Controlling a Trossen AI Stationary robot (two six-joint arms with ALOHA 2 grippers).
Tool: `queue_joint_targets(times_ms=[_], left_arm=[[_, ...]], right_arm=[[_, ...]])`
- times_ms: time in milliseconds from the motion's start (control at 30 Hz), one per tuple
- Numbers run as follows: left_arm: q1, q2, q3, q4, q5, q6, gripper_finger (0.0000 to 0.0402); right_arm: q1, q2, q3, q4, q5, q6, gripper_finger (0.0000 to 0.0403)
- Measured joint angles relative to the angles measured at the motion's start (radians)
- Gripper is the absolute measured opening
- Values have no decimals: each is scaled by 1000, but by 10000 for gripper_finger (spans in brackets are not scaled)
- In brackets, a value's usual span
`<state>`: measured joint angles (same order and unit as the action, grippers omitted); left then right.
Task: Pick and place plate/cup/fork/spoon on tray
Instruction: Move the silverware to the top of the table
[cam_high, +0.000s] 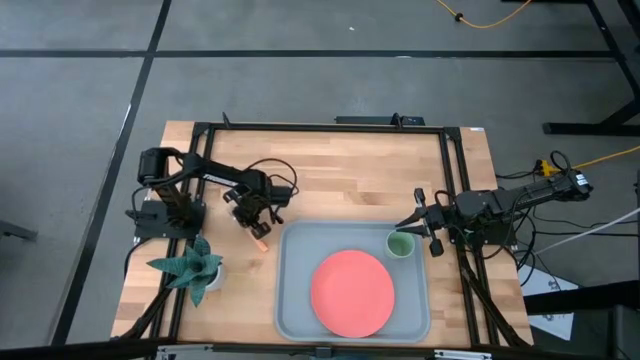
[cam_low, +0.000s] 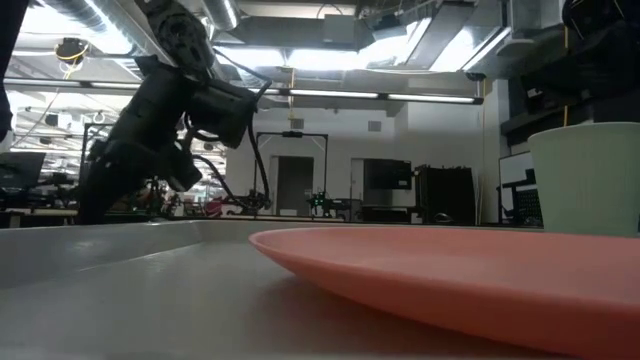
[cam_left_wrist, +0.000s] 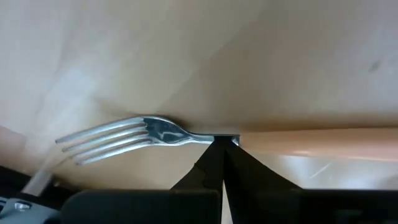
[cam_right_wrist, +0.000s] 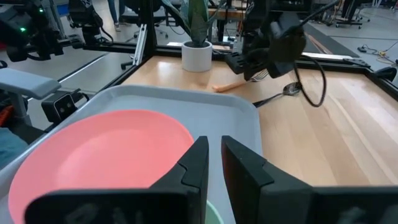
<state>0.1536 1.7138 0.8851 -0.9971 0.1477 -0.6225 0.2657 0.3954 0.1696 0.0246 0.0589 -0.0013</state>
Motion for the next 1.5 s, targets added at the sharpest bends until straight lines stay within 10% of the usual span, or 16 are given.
queue_joint_targets(times_ms=[900,1267,1500], left_arm=[[127,8,157,290,-290,319,0],[46,6,229,-59,-283,157,0],[114,15,91,55,-300,107,0]], right_arm=[[0,0,0,-1,0,-3,51],[0,0,0,-6,0,-4,51],[0,1,0,-13,0,-5,51]])
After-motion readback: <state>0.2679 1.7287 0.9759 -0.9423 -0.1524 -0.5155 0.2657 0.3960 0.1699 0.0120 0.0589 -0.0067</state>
